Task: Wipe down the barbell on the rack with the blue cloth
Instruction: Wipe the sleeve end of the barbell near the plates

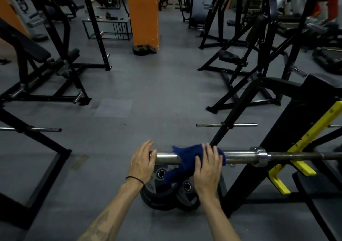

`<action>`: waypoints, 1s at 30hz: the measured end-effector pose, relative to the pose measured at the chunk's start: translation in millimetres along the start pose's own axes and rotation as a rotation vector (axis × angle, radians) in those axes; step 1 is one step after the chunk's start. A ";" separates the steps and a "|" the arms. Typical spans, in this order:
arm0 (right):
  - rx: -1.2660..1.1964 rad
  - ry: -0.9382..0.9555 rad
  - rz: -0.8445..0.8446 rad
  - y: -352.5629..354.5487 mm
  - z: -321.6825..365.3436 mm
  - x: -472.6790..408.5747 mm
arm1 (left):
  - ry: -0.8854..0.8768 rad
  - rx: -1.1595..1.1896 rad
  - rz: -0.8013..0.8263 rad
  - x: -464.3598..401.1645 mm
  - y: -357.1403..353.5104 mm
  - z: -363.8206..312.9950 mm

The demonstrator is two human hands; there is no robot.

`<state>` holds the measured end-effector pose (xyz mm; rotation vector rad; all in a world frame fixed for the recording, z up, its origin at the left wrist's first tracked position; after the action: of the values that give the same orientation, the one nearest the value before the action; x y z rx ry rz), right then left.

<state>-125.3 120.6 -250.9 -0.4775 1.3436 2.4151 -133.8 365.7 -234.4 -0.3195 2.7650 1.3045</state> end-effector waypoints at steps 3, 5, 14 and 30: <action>-0.001 0.101 0.056 -16.8 51.7 10.2 | 0.001 -0.004 0.002 0.8 -2.8 -3.6; 0.081 0.468 0.180 -23.3 60.0 16.4 | 0.000 -0.012 0.023 0.4 -5.6 -5.1; 0.054 0.354 0.126 -19.4 51.4 12.7 | 0.005 -0.052 0.026 2.7 -15.7 -6.4; 0.021 0.068 -0.005 4.3 1.5 -18.1 | 0.135 -0.361 0.264 -59.9 -10.5 -26.9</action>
<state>-111.3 117.5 -238.9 -0.5619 1.3926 2.3985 -72.3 347.9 -216.3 -0.0597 2.7386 1.9186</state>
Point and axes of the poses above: each hand's wrist, its own x-axis away from the middle knuckle, its own y-axis out of the back of the hand, z = x × y, the point moved 4 cm from there along -x, towards the middle knuckle, and after that the axes turned 2 degrees about z, right-handed, at the moved point
